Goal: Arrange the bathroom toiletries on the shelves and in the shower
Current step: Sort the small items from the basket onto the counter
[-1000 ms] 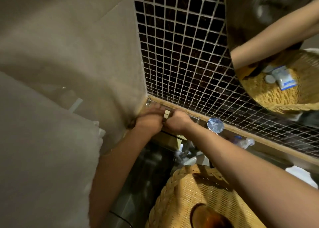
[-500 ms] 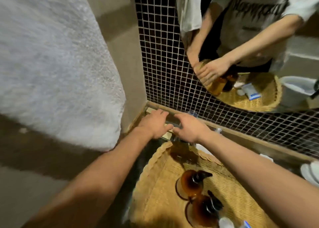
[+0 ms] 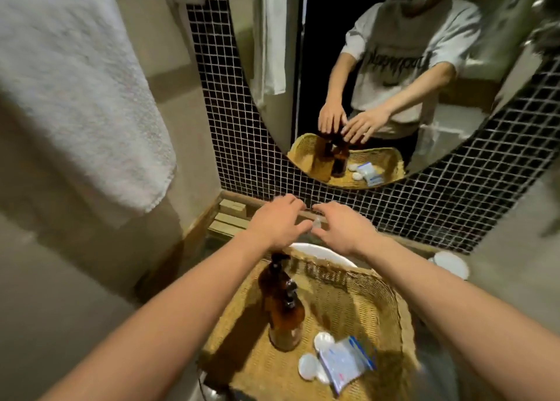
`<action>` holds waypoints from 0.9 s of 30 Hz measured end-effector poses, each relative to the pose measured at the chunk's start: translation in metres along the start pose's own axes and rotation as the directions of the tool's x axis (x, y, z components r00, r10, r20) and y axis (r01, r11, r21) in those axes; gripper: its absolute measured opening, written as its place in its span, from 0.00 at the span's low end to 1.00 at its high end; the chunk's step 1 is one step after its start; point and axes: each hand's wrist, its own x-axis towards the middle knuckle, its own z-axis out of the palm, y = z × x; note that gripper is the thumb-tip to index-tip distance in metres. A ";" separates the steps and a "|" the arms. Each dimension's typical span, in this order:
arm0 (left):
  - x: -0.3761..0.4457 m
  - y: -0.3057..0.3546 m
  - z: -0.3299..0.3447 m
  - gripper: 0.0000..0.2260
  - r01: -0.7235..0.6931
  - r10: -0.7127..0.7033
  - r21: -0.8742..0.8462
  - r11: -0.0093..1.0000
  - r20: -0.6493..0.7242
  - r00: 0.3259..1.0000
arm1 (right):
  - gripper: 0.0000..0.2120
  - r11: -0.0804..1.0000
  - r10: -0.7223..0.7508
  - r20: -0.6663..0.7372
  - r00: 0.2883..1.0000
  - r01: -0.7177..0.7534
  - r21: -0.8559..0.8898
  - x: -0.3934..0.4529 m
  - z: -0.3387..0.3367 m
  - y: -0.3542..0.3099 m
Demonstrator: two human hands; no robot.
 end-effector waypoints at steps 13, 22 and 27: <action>-0.013 0.099 0.056 0.22 -0.212 0.223 -0.100 0.972 0.115 0.968 | 0.30 0.972 0.232 0.009 0.973 -0.233 0.020 -0.099 0.025 0.066; -0.057 0.119 0.130 0.24 -0.222 0.260 -0.168 0.960 0.257 0.931 | 0.26 0.969 0.237 0.141 0.961 -0.244 0.036 -0.142 0.089 0.072; -0.073 0.109 0.160 0.23 -0.189 0.231 -0.155 0.970 0.330 0.915 | 0.26 0.979 0.203 0.192 0.960 -0.204 -0.011 -0.149 0.116 0.065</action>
